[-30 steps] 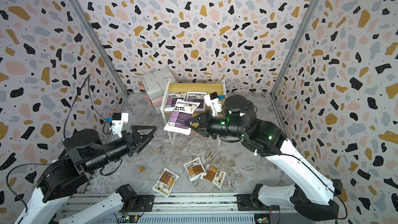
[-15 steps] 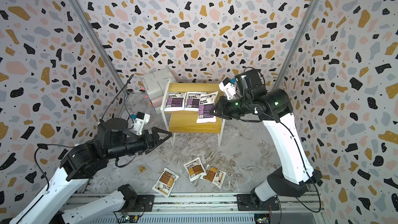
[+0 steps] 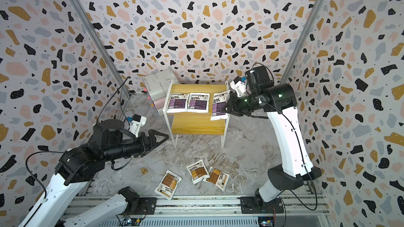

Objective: Place the bagged coffee beans on the shelf by color
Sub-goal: Place the bagged coffee beans on the shelf.

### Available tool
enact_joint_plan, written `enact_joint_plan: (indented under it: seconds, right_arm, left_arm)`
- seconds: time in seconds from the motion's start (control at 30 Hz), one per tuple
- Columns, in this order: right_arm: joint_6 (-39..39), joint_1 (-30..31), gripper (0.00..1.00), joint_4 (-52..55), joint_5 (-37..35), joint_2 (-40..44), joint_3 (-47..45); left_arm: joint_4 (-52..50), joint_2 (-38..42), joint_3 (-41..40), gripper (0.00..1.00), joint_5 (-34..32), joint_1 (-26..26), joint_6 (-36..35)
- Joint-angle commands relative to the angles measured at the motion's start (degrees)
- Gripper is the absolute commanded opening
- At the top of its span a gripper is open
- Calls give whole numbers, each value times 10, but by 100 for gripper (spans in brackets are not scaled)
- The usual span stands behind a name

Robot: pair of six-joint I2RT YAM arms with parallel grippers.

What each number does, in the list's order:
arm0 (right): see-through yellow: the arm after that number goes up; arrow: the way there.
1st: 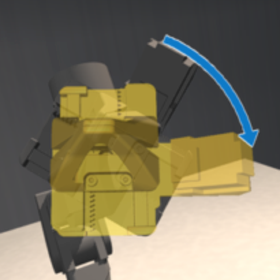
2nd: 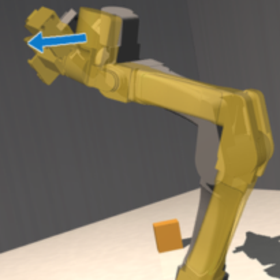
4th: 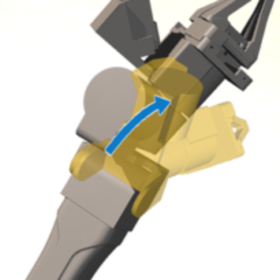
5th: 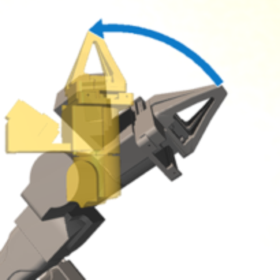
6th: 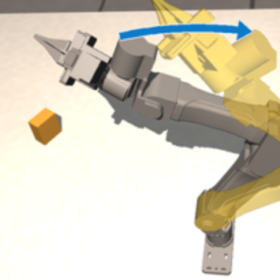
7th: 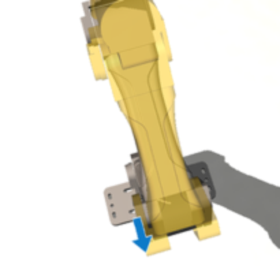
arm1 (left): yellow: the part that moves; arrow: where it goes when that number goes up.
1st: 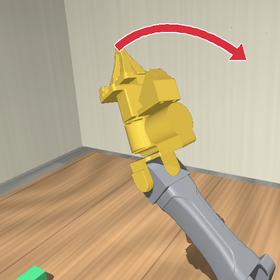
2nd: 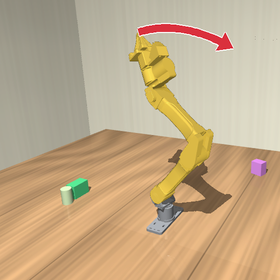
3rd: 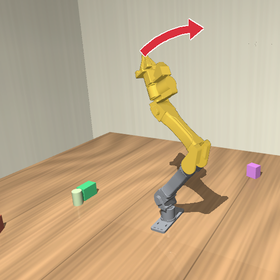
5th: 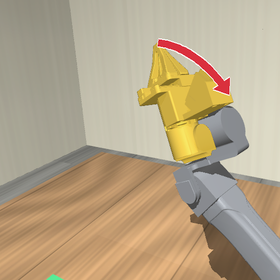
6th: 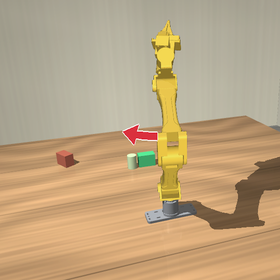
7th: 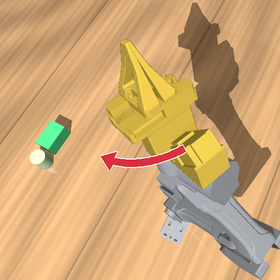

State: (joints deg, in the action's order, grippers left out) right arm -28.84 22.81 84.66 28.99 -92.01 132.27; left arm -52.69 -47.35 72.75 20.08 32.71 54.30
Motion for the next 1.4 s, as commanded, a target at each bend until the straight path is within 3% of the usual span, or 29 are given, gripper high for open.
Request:
enact_joint_plan:
  seconds: [0.0, 0.77, 0.9, 1.13, 1.37]
  right_arm:
    - [20, -9, 12, 11, 2, -15, 27]
    - [10, -51, 16, -1, -19, -90, 97]
    - [-21, -51, 15, -37, -25, -75, 72]
    - [-88, -51, 14, -158, -35, -10, -63]
    - [-93, -51, 16, -165, -43, 1, -81]
  left_arm:
    - [-1, 6, -10, 87, 31, -11, -18]
    - [-4, -13, -10, 87, 83, -39, -25]
    - [-6, -12, -9, 87, 82, -41, -25]
    - [-14, -5, -9, 87, 78, -47, -25]
    - [-18, 1, -14, 88, 78, -51, -26]
